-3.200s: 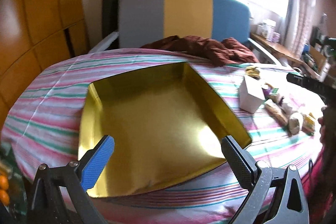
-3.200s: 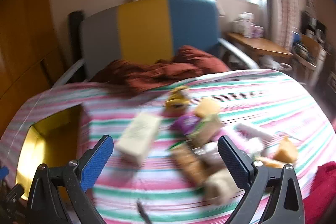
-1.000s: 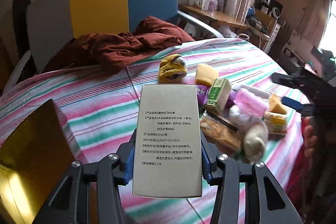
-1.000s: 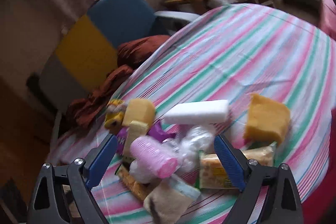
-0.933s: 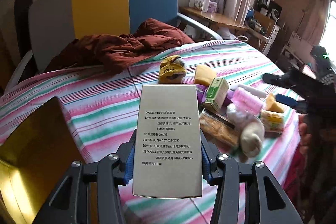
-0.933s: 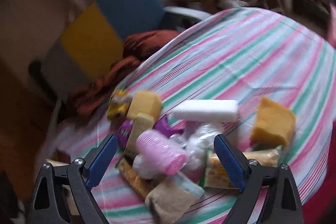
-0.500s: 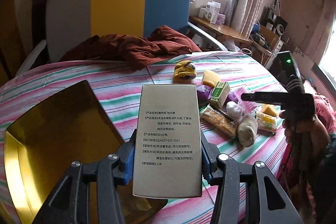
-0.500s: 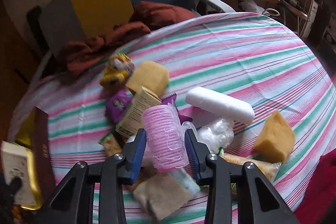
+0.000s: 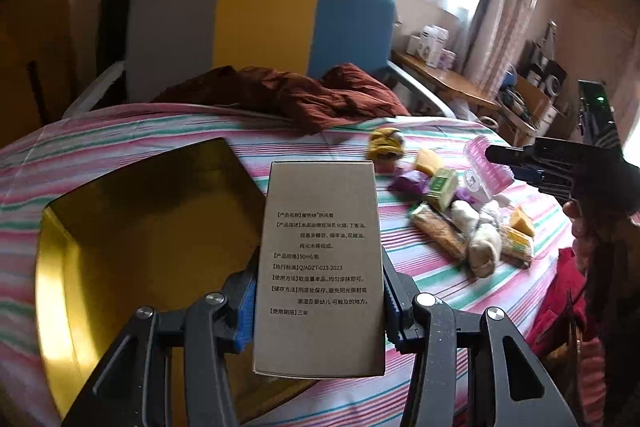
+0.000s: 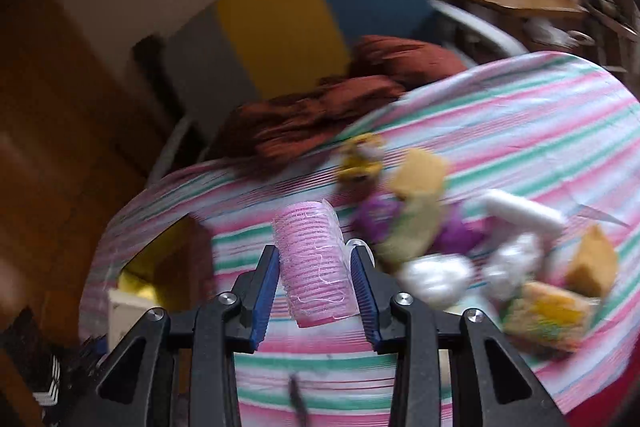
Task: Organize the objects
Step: 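Carry the white box into the gold tray with the left tool while the right tool carries pink rollers there, then grasp the yellow sponge with the right tool while the left tool grasps the white sock roll, then place the yellow sponge and white sock roll into the gold tray with both tools, then move both tools back toward the remaining items on the cloth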
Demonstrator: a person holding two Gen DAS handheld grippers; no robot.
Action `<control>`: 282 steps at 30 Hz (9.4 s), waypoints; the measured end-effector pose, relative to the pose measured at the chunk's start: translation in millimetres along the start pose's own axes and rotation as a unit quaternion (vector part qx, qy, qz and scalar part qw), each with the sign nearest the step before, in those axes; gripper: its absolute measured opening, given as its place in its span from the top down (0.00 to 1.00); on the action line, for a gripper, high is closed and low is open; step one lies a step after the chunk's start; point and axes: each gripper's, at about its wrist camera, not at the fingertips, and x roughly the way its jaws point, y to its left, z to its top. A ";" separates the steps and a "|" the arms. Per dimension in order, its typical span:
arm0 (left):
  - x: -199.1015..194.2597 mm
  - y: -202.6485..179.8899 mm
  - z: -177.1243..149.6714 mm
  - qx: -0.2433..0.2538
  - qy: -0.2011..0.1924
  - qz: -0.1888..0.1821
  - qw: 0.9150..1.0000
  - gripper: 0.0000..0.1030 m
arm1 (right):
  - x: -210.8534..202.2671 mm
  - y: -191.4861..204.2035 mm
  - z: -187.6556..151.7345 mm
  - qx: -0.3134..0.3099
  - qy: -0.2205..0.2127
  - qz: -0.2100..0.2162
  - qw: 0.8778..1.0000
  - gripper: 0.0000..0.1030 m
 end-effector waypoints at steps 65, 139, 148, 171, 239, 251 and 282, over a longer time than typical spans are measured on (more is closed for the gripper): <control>-109.0 92.4 -70.5 -0.081 -0.094 0.251 0.960 0.09 | 64.7 194.2 -114.3 -0.233 0.007 -0.032 0.972 0.27; 160.8 -239.9 -19.5 0.318 0.075 -0.160 0.932 0.21 | -5.3 -242.4 -11.6 -0.079 0.236 -0.266 0.931 0.40; 164.3 -241.8 -29.5 0.300 0.096 -0.178 0.932 0.54 | -36.4 -252.2 -4.5 -0.018 0.163 -0.265 0.950 0.45; 32.7 -71.5 -19.7 0.102 0.008 -0.061 0.993 0.53 | -38.2 -62.4 13.2 -0.092 0.028 -0.129 0.987 0.45; -99.0 87.9 -63.6 -0.055 -0.096 0.229 0.967 0.19 | 68.8 184.9 -103.1 -0.231 0.036 -0.042 0.971 0.22; -89.8 68.1 -64.0 -0.021 -0.085 0.226 0.970 0.19 | 61.3 154.4 -96.9 -0.200 0.030 -0.056 0.978 0.22; -31.7 -12.1 -45.8 0.084 -0.042 0.137 0.986 0.18 | -31.4 -84.2 -41.6 0.041 0.010 -0.188 0.981 0.22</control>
